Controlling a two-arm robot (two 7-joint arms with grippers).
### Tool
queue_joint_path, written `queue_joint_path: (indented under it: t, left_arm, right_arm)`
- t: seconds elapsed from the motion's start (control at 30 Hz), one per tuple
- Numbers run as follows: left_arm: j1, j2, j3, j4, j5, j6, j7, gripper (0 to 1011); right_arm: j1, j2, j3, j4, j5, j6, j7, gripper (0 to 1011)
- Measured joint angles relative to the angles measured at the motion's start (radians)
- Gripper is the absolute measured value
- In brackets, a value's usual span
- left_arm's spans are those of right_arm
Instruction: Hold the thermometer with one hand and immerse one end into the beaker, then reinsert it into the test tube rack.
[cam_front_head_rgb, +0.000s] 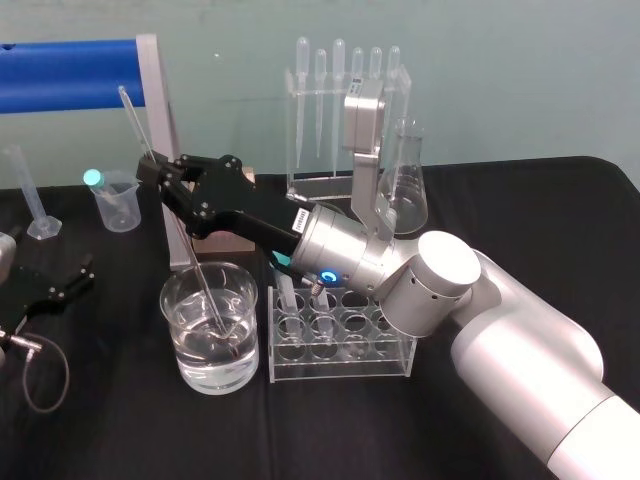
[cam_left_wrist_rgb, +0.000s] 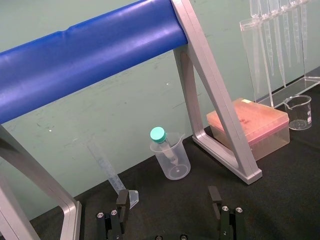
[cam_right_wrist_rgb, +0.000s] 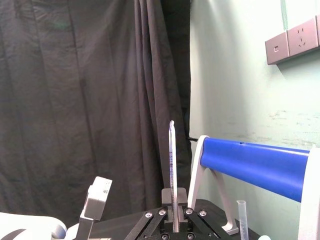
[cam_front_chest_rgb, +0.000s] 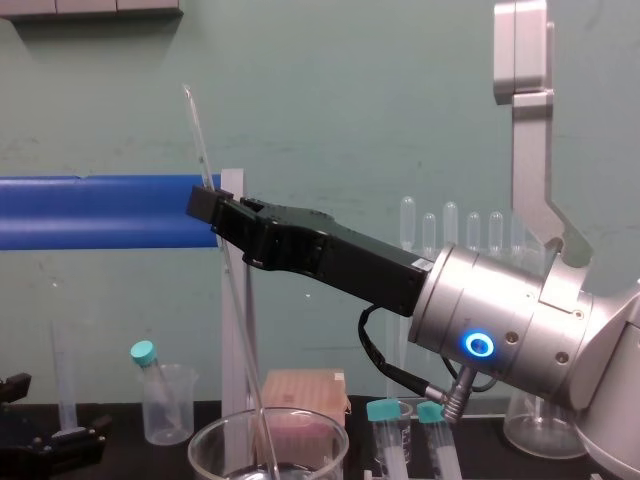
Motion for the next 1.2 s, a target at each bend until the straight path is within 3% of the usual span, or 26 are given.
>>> queue_joint_path:
  t: [1.2]
  left_arm:
    - [0.000,0.000,0.000,0.000,0.000,0.000,0.000,1008]
  right_arm:
    - [0.000,0.000,0.000,0.000,0.000,0.000,0.000,56]
